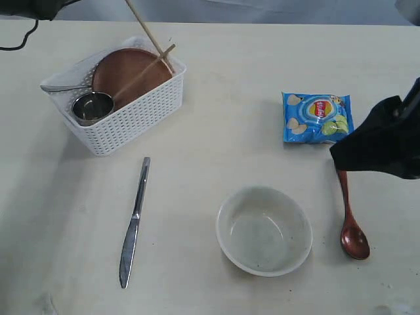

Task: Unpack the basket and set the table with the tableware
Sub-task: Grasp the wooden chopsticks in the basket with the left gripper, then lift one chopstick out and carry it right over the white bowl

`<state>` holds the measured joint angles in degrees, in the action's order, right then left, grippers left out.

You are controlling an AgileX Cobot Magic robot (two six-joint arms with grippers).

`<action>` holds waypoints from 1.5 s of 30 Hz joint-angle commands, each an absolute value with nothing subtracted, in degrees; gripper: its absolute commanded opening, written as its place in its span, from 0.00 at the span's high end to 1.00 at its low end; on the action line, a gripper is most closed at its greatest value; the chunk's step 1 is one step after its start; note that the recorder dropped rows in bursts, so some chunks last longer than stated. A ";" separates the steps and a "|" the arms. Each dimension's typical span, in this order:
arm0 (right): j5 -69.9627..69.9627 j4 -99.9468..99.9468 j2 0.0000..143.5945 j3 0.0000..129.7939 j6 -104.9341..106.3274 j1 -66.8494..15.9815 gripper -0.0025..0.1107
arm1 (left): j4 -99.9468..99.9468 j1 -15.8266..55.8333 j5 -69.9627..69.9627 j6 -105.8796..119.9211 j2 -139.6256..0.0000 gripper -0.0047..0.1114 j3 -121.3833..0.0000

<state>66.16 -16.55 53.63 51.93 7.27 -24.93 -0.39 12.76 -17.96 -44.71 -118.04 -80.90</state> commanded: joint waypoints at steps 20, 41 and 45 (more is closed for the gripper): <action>66.91 -16.17 53.37 51.93 6.89 -24.92 0.46 | 0.00 12.44 -18.32 -45.24 -116.26 0.95 -92.50; 60.70 -8.45 51.51 51.93 7.62 -24.92 0.81 | 15.32 9.94 29.48 -9.70 -97.11 0.96 -92.50; 60.04 -8.10 48.90 51.93 8.85 -24.92 0.98 | 27.43 9.94 38.59 2.26 -94.82 0.96 -92.39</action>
